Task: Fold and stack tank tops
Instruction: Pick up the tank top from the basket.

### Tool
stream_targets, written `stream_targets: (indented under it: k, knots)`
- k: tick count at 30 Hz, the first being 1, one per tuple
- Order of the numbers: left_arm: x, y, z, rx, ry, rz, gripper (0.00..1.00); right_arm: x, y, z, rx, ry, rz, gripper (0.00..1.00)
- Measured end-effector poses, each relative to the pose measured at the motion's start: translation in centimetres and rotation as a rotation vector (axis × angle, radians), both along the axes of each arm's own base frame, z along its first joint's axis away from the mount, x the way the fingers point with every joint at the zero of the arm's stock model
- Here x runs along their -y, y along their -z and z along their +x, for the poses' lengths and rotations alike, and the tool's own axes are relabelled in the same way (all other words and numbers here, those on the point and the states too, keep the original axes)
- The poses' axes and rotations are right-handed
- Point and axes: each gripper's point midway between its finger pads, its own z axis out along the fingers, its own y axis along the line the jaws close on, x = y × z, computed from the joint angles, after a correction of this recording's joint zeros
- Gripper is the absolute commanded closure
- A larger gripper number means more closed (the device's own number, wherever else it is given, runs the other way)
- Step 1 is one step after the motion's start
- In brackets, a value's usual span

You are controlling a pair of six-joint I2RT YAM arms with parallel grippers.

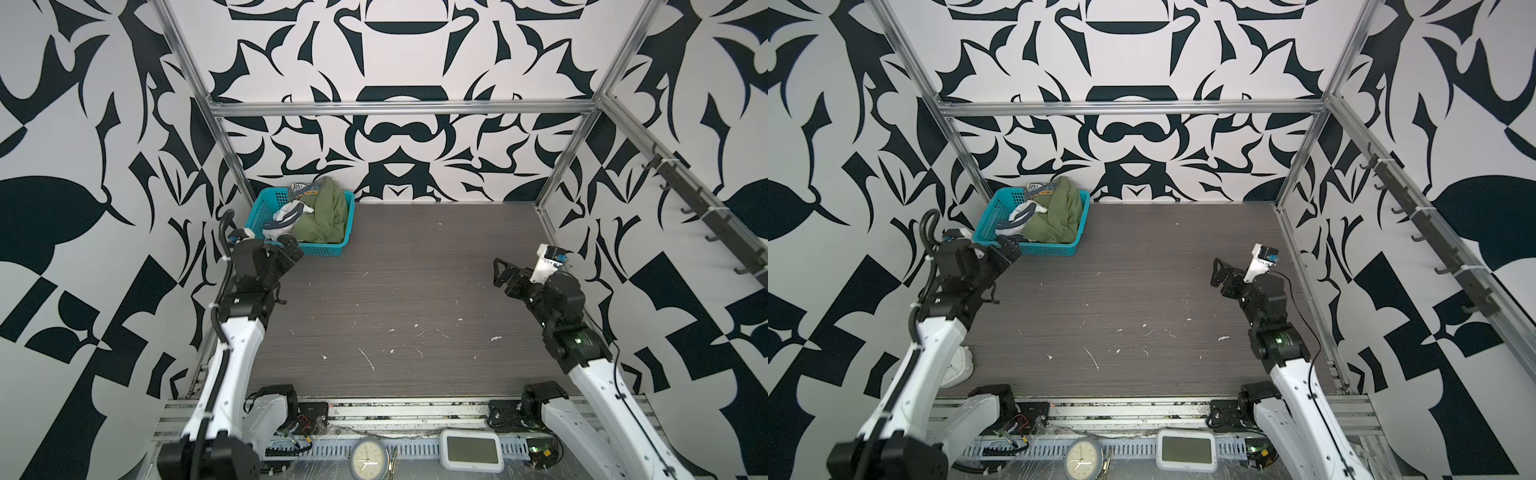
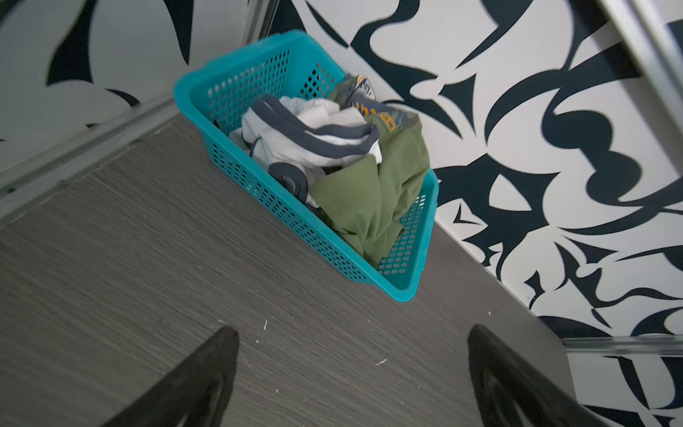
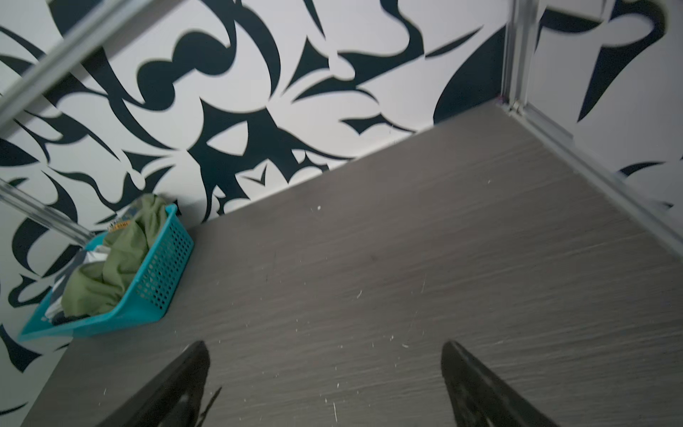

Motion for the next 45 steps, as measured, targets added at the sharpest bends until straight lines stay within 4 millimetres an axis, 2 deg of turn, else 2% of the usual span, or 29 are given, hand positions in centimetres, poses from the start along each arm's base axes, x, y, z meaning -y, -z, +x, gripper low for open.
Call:
stream_targets:
  k: [4,9,17,18,22,26,31,34,36,40,45]
  knots:
    - [0.7,2.3,3.8,-0.147,0.033,0.008,0.0,-1.1,2.2,0.8,-0.113,-0.046,0.013,0.0]
    - [1.9,4.8,8.2,-0.298,0.078,0.049,0.03,-1.8,3.9,0.7,-0.19,-0.082,0.022,0.0]
    - [2.5,6.9,12.2,-0.43,0.095,0.136,0.14,-2.3,4.4,0.5,-0.214,-0.112,0.033,0.0]
    - [2.4,7.0,12.7,-0.44,0.094,0.144,0.19,-2.4,4.4,0.5,-0.215,-0.114,0.034,0.0]
    - [2.2,7.9,14.5,-0.469,0.094,0.167,0.28,-2.5,4.4,0.5,-0.215,-0.118,0.033,0.0]
    - [2.1,9.4,15.5,-0.506,0.093,0.176,0.41,-2.5,4.4,0.4,-0.215,-0.118,0.033,0.0]
    - [2.2,10.9,16.6,-0.538,0.1,0.184,0.64,-2.5,4.4,0.4,-0.215,-0.12,0.034,0.0]
    - [2.2,11.1,16.5,-0.547,0.096,0.184,0.84,-2.5,4.5,0.4,-0.216,-0.121,0.035,0.01]
    - [2.3,10.7,16.6,-0.541,0.097,0.186,0.92,-2.6,4.6,0.5,-0.22,-0.121,0.036,0.02]
    - [2.4,9.8,17.1,-0.518,0.099,0.184,0.99,-2.7,5.0,0.5,-0.235,-0.123,0.039,0.02]
    - [2.7,8.7,16.9,-0.503,0.107,0.174,1.0,-2.6,5.1,0.5,-0.239,-0.121,0.039,0.03]
